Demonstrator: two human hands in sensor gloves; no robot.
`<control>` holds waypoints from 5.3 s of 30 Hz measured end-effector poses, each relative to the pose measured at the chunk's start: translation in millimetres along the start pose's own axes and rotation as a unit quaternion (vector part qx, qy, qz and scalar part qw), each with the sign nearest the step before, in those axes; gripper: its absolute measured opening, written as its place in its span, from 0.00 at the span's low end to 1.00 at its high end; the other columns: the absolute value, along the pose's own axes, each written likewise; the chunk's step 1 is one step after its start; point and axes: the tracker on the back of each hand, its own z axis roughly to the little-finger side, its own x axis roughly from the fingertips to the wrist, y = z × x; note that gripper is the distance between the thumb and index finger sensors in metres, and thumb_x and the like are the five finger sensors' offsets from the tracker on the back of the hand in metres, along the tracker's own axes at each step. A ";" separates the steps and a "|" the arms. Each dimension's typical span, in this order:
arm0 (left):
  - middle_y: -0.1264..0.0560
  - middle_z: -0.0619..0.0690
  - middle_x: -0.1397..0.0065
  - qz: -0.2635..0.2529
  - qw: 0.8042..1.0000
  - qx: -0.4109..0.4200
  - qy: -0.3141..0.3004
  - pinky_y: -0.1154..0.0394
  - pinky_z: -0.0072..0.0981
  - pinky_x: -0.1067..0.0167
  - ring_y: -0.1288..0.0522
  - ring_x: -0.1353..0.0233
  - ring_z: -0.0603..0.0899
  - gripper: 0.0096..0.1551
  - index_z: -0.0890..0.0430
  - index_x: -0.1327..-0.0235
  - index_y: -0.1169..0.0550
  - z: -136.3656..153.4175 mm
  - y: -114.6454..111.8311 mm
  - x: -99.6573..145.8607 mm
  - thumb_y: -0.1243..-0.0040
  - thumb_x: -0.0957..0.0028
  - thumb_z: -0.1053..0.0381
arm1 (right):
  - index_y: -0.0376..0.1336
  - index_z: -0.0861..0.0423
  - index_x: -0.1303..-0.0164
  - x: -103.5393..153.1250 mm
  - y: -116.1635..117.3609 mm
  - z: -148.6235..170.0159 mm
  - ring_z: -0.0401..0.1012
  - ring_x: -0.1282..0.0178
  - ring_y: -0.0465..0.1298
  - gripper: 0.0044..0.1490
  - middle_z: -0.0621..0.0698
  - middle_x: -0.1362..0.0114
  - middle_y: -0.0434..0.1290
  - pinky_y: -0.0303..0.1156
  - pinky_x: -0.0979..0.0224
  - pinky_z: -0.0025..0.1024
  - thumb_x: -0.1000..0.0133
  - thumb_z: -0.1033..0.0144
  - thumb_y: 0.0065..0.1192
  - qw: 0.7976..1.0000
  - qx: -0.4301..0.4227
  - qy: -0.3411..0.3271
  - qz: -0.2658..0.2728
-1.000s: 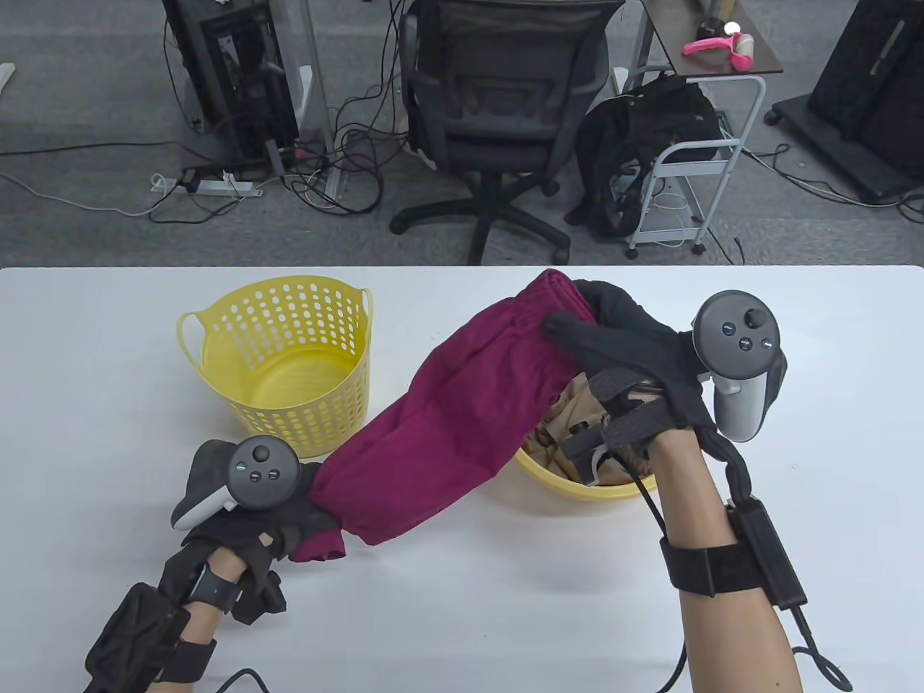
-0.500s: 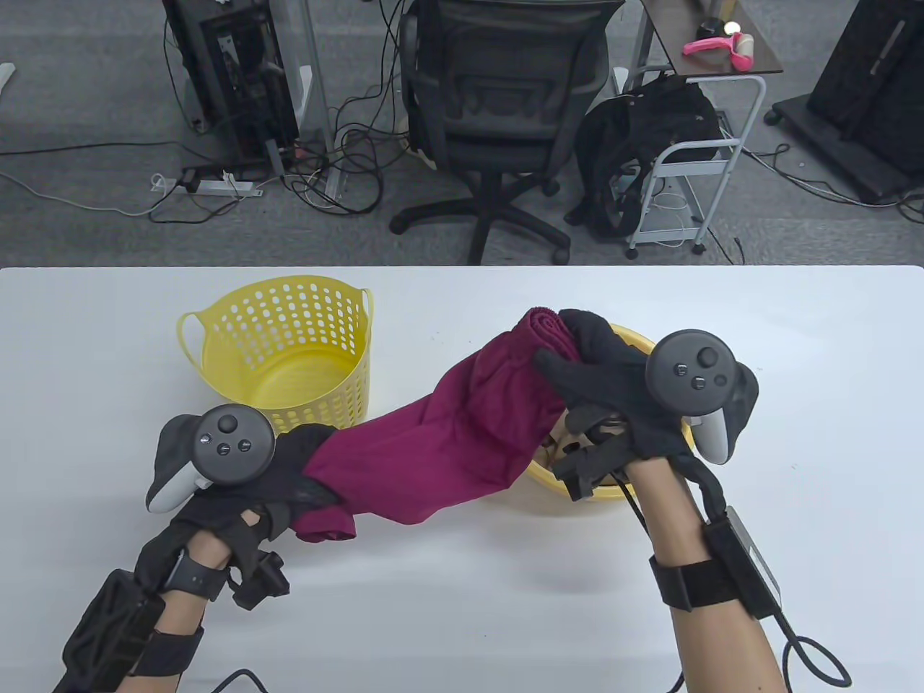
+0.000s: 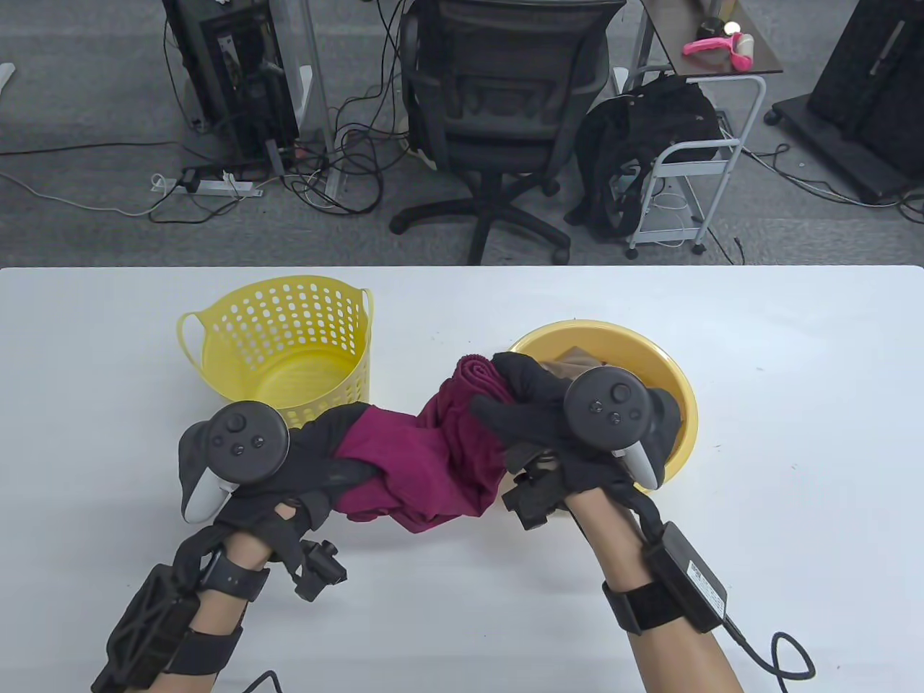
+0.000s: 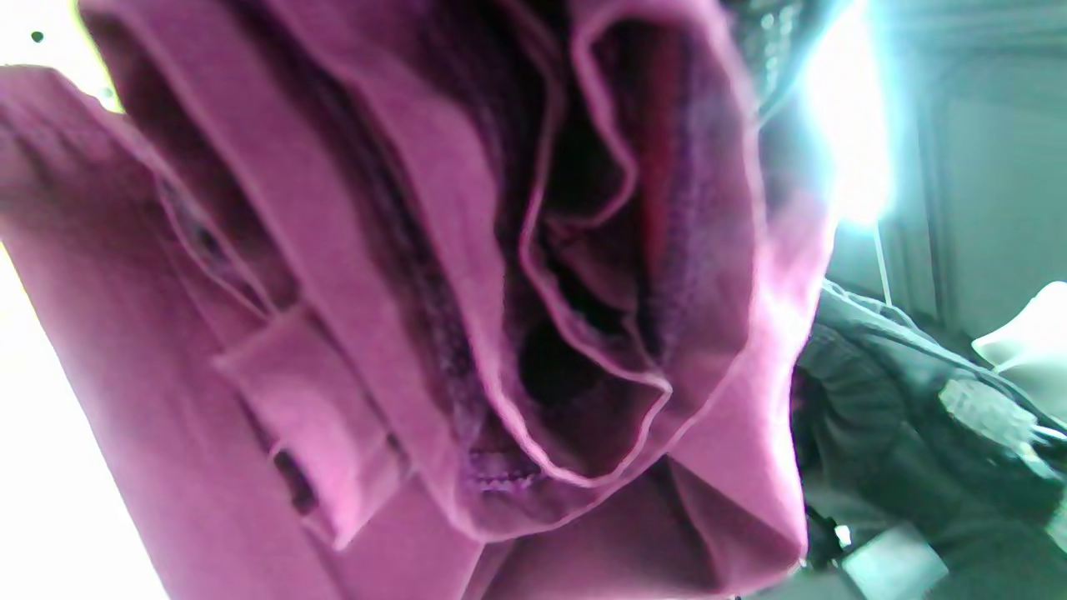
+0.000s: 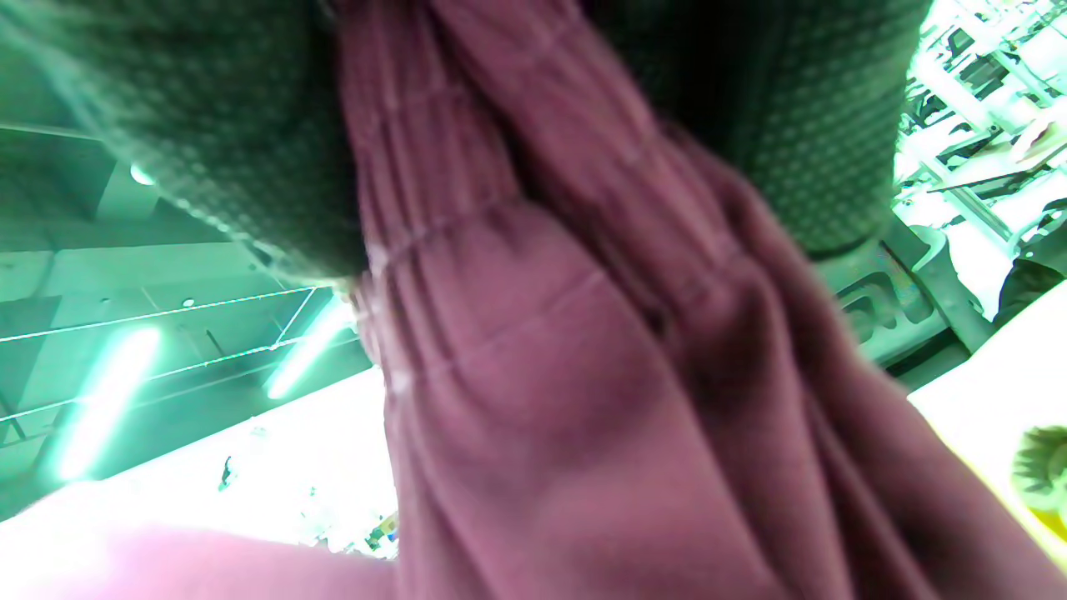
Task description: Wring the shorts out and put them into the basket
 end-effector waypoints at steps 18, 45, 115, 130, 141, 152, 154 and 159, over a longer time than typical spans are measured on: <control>0.39 0.72 0.22 -0.052 0.997 0.053 -0.013 0.35 0.77 0.41 0.34 0.26 0.82 0.38 0.59 0.25 0.37 -1.7 -33.9 -6.3 0.34 0.42 0.46 | 0.68 0.64 0.37 5.3 31.4 -5.5 0.55 0.51 0.88 0.38 0.64 0.42 0.80 0.87 0.50 0.42 0.46 0.49 0.76 0.998 -0.052 0.019 -0.011; 0.53 0.81 0.18 -0.032 0.994 0.037 -0.093 0.36 0.82 0.41 0.39 0.23 0.87 0.82 0.71 0.20 0.59 -13.4 -52.4 -5.2 0.16 0.61 0.40 | 0.68 0.68 0.38 16.7 49.6 -28.7 0.58 0.51 0.87 0.37 0.69 0.41 0.79 0.87 0.50 0.45 0.45 0.53 0.74 0.992 -0.106 -0.019 -0.072; 0.23 0.59 0.28 -0.011 0.916 0.323 -0.238 0.23 0.70 0.39 0.15 0.34 0.66 0.40 0.51 0.30 0.30 18.5 -6.3 1.9 0.21 0.49 0.41 | 0.35 0.55 0.13 17.4 111.5 65.9 0.83 0.25 0.49 0.74 0.75 0.16 0.39 0.58 0.34 0.82 0.49 0.18 0.61 0.818 -0.419 0.100 -0.381; 0.25 0.59 0.26 0.007 0.905 0.356 -0.232 0.26 0.69 0.34 0.19 0.30 0.68 0.39 0.51 0.30 0.30 28.6 -23.0 -9.2 0.21 0.49 0.41 | 0.25 0.62 0.18 36.4 139.3 38.1 0.81 0.26 0.56 0.85 0.77 0.18 0.37 0.70 0.34 0.70 0.52 0.27 0.76 0.702 -0.503 0.037 -0.503; 0.26 0.59 0.25 0.006 0.919 0.335 -0.209 0.27 0.69 0.34 0.20 0.29 0.69 0.40 0.51 0.29 0.30 30.1 -27.1 -9.0 0.23 0.48 0.38 | 0.39 0.68 0.19 39.2 135.3 31.6 0.58 0.37 0.76 0.77 0.66 0.23 0.57 0.79 0.39 0.41 0.53 0.40 0.83 0.734 -0.456 0.037 -0.503; 0.28 0.60 0.24 -0.007 0.931 0.311 -0.190 0.29 0.70 0.33 0.23 0.28 0.70 0.40 0.48 0.29 0.31 32.3 -29.8 -7.9 0.24 0.48 0.36 | 0.47 0.64 0.23 36.1 122.6 26.7 0.44 0.51 0.79 0.68 0.56 0.33 0.67 0.79 0.50 0.31 0.56 0.46 0.87 0.809 -0.376 0.021 -0.451; 0.29 0.60 0.24 -0.009 0.936 0.302 -0.183 0.30 0.70 0.34 0.24 0.28 0.70 0.41 0.48 0.28 0.31 33.6 -29.6 -7.9 0.25 0.48 0.34 | 0.48 0.64 0.24 35.8 120.0 25.2 0.43 0.52 0.79 0.67 0.55 0.34 0.68 0.79 0.51 0.30 0.57 0.46 0.87 0.825 -0.356 0.015 -0.439; 0.28 0.59 0.25 -0.030 0.946 0.281 -0.161 0.30 0.71 0.35 0.24 0.29 0.70 0.40 0.48 0.28 0.31 34.5 -29.1 -6.9 0.26 0.47 0.33 | 0.51 0.63 0.26 35.9 117.4 22.4 0.42 0.55 0.79 0.64 0.53 0.37 0.70 0.79 0.53 0.30 0.58 0.46 0.87 0.852 -0.343 0.002 -0.396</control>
